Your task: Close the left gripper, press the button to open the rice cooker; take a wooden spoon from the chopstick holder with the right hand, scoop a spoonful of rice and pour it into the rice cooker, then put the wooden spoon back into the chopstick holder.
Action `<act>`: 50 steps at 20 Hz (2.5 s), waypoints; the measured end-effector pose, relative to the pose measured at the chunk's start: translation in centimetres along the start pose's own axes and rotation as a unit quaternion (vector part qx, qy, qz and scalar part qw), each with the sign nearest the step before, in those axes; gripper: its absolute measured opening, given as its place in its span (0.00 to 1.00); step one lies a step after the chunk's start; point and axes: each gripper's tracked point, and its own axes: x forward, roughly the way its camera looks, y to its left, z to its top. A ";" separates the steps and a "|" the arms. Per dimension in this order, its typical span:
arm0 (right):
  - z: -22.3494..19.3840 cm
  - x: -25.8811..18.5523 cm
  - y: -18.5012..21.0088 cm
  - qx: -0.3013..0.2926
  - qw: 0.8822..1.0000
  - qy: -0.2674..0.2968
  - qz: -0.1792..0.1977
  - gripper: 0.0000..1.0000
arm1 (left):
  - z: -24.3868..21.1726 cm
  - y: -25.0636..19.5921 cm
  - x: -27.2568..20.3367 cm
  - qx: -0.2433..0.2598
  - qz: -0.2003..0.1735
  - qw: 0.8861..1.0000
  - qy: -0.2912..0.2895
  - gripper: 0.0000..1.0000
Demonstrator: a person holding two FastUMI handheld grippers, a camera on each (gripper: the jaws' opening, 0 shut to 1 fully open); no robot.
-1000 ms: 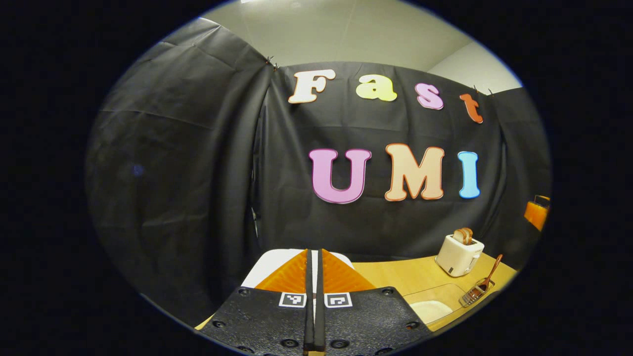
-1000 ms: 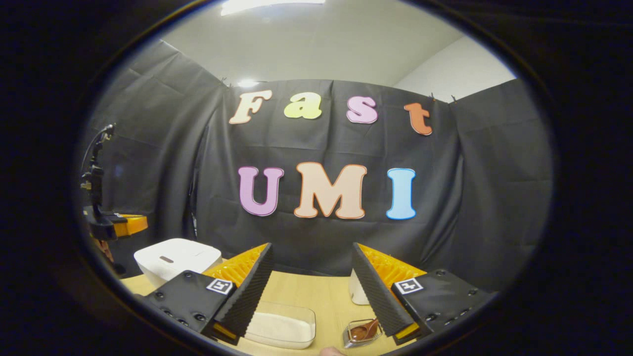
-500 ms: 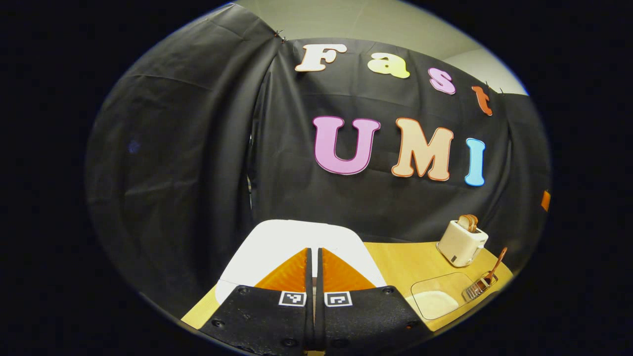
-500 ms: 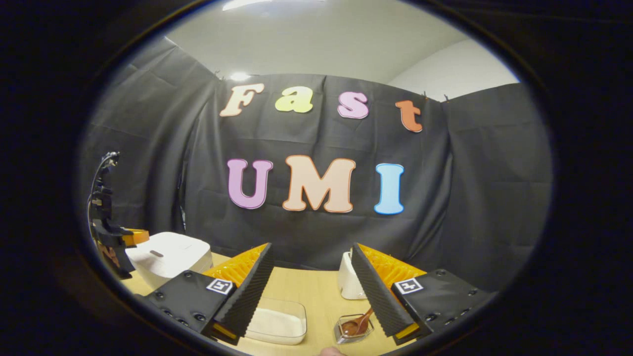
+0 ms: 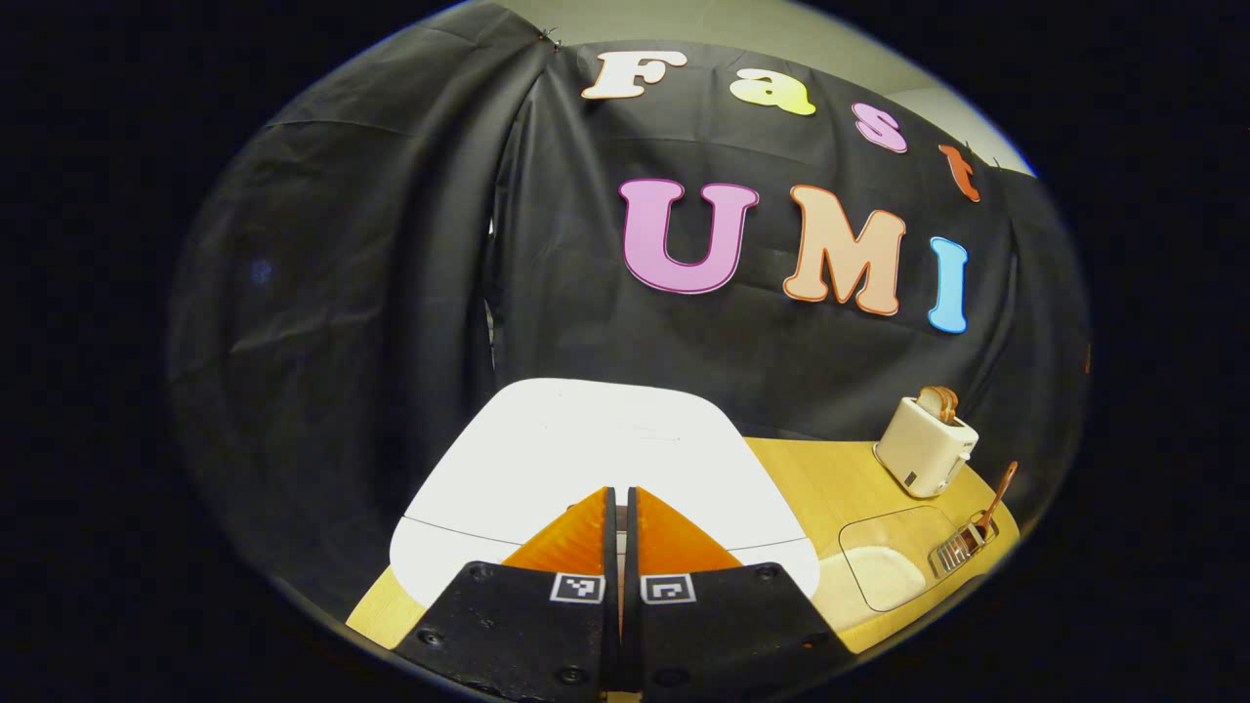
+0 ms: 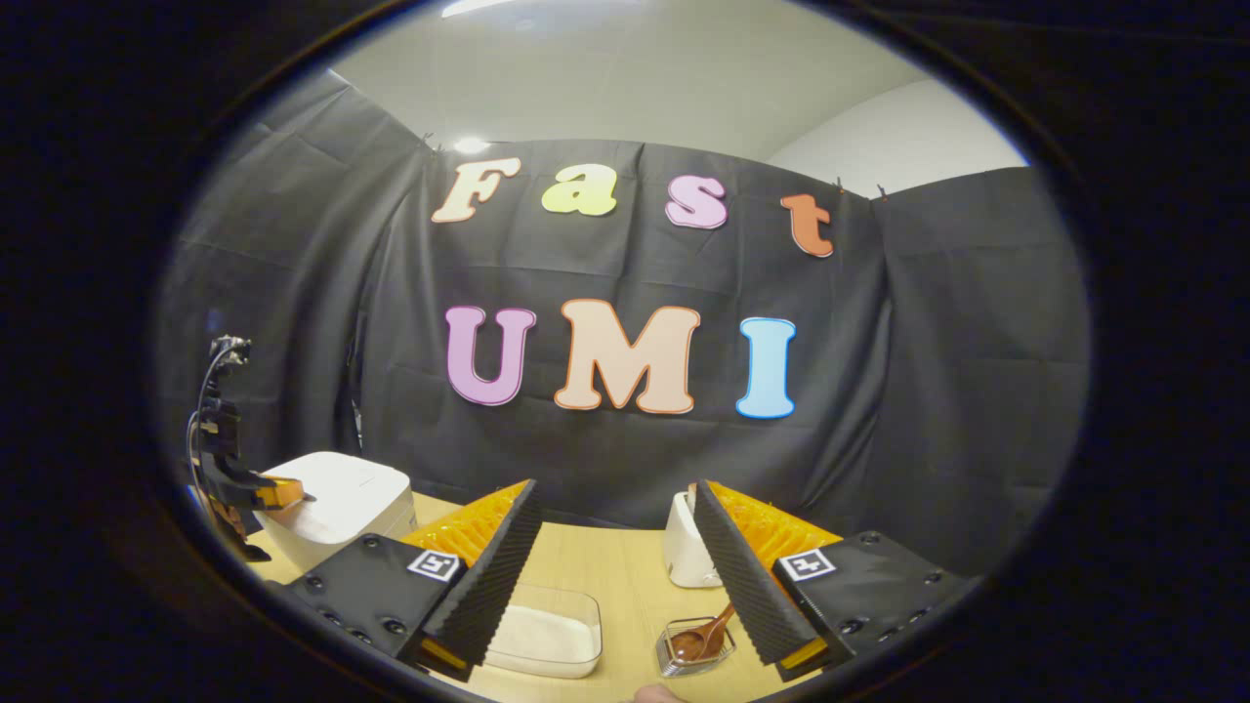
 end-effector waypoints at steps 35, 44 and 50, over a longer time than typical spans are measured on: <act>0.4 2.9 -7.3 0.016 1.000 -0.019 -0.009 1.00 | 10.1 -2.5 -6.1 0.033 0.046 0.992 -0.111 0.74; -4.1 7.9 -12.1 0.042 0.998 0.041 -0.021 1.00 | 13.3 -7.6 -10.1 0.059 0.021 0.986 -0.157 0.84; -8.4 11.0 -13.9 0.051 0.995 0.088 -0.017 0.99 | 13.9 -9.3 -11.6 0.064 0.022 0.983 -0.168 0.92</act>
